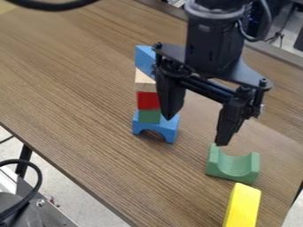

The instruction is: Move the yellow block above the green arch and the tower

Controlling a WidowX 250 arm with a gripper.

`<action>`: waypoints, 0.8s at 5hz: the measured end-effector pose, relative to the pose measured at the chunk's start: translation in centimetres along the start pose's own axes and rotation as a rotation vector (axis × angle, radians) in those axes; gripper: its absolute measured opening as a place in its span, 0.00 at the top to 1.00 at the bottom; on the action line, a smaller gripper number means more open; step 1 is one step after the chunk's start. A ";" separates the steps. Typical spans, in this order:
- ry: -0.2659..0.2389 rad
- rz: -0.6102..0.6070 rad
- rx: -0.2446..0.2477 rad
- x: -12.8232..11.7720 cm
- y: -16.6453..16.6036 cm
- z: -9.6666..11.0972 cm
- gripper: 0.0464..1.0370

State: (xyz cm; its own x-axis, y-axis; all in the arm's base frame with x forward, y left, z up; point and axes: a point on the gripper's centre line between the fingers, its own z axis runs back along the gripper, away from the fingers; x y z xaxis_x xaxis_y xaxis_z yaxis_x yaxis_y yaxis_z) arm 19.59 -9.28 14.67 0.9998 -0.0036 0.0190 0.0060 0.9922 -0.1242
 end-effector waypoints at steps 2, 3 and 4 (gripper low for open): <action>0.004 0.017 0.024 1.0 0.2 -1.7 0.04; 0.002 0.046 0.062 2.3 -0.9 -3.0 0.04; 0.021 0.055 0.140 3.3 -3.5 -3.9 0.04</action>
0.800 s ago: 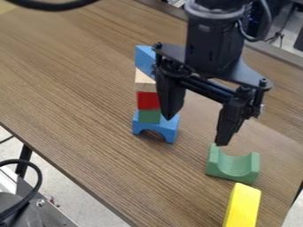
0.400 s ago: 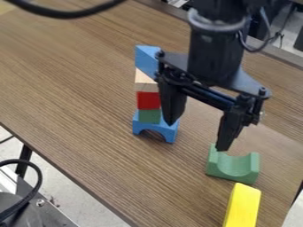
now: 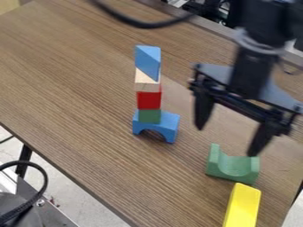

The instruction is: Move the yellow block above the green arch and the tower

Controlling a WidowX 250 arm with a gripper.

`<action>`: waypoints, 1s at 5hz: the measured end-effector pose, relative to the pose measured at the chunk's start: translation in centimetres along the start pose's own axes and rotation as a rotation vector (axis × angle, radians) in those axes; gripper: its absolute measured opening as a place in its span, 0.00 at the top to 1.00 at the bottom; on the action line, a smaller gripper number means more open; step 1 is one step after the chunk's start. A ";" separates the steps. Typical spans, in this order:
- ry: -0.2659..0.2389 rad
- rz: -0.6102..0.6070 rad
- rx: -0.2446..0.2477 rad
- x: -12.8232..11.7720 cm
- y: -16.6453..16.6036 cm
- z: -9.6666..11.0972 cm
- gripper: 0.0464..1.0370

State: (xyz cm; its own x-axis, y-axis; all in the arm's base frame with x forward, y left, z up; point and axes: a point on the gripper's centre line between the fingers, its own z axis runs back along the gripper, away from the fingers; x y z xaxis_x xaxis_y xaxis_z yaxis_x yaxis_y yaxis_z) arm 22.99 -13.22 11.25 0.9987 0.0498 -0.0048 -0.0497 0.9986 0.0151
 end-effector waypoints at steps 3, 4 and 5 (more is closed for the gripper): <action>0.115 0.206 -0.038 -0.7 -4.4 -2.6 0.04; 0.176 0.288 -0.046 -1.5 -3.2 -4.1 0.04; 0.209 0.364 -0.091 -2.1 -2.9 -5.4 0.04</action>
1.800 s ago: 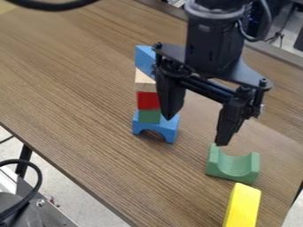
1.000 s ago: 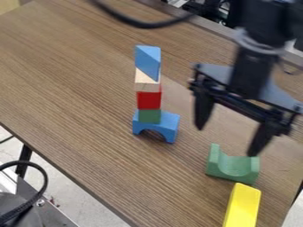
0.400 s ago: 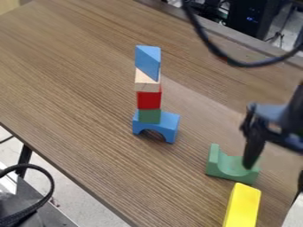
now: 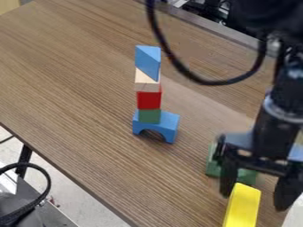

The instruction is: Move the yellow block above the green arch and the tower

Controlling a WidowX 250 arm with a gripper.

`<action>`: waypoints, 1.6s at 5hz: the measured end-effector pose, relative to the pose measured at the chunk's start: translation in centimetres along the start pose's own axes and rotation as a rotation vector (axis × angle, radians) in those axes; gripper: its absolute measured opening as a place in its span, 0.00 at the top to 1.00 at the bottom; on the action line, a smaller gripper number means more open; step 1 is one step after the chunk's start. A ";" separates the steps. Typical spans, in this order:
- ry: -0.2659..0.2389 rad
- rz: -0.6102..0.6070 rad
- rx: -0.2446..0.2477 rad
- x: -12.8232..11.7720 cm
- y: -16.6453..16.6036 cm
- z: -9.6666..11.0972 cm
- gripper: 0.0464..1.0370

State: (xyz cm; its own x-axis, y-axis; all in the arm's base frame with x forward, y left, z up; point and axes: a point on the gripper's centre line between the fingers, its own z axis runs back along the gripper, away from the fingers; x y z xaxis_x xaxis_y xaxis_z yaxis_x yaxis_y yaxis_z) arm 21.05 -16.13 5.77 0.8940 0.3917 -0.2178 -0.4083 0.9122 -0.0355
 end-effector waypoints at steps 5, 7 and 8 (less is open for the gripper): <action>0.065 -0.123 -0.013 0.0 -0.3 -2.9 0.46; 0.010 -0.202 -0.047 -0.6 0.0 -0.7 0.46; -0.068 -0.248 -0.062 -1.0 0.3 1.9 0.46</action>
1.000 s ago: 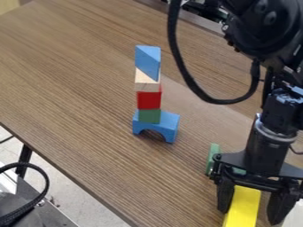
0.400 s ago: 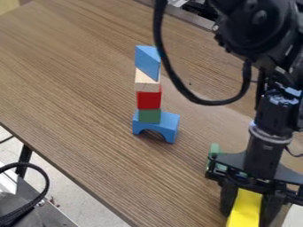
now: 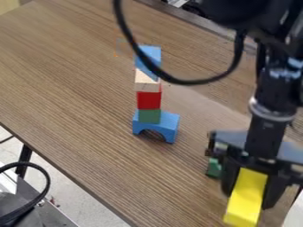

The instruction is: Move the yellow block above the green arch and the tower

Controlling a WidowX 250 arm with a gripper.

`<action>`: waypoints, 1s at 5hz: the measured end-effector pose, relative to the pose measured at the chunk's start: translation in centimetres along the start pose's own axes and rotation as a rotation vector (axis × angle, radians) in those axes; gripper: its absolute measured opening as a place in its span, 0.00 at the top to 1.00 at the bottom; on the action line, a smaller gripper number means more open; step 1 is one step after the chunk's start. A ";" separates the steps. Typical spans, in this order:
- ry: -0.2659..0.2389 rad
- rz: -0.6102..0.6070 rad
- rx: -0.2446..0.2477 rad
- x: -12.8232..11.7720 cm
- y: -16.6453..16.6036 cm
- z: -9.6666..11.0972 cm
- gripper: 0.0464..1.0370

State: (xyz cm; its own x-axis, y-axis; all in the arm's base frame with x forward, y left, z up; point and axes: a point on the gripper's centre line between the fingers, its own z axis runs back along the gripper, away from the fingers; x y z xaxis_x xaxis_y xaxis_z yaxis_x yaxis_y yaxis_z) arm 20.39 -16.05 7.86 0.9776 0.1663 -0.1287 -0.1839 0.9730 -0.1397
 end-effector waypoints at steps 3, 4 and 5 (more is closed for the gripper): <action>-0.123 -0.086 0.062 -0.2 0.9 4.3 0.46; -0.129 -0.107 0.058 0.5 1.7 4.9 0.46; -0.158 -0.114 0.049 1.5 2.0 6.1 0.46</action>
State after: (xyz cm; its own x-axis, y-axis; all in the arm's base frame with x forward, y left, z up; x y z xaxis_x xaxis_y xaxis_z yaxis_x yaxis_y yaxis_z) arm 22.16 -12.92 13.34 0.9964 0.0743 0.0412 -0.0701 0.9929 -0.0965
